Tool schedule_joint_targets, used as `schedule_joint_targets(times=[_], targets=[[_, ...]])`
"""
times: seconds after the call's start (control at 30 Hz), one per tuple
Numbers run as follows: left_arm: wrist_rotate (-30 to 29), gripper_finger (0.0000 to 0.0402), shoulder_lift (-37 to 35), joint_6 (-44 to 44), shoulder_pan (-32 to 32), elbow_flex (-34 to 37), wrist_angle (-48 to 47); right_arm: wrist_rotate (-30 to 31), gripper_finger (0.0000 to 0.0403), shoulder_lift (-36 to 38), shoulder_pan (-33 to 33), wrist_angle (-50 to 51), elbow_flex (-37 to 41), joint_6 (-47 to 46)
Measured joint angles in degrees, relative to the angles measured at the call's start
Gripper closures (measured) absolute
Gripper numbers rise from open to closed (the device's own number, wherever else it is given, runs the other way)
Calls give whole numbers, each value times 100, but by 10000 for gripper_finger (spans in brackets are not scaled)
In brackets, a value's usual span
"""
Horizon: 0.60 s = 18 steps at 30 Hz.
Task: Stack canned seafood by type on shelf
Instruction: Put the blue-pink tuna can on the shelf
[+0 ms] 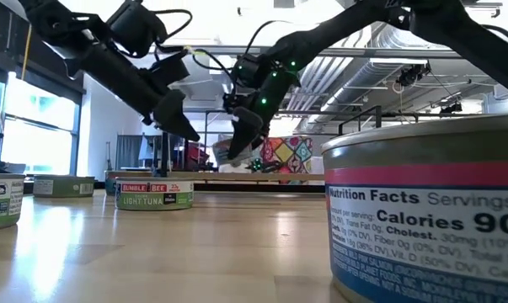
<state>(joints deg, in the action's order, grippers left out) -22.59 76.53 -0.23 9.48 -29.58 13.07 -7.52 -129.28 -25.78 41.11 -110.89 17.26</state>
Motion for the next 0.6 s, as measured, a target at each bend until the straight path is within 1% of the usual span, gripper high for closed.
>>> schedule_joint_targets(times=[0.1, 0.27, 0.43, 0.53, 0.6], targets=[[244, 401, 0, 500, 189, 0, -18, 45, 4, -3, 2, 125, 23, -29], [286, 401, 0, 1080, 540, 0, 10, 38, 5, -5, 17, 131, 26, -29], [294, 401, -40, 1285, 755, 0, 65, -50, 5, -5, 18, 103, 25, -21], [302, 401, -147, 1218, 739, 0, 90, -316, 5, -5, 17, 86, 25, 19], [274, 401, -240, 1094, 662, 0, 112, -296, 5, -4, 17, 40, 24, 22]])
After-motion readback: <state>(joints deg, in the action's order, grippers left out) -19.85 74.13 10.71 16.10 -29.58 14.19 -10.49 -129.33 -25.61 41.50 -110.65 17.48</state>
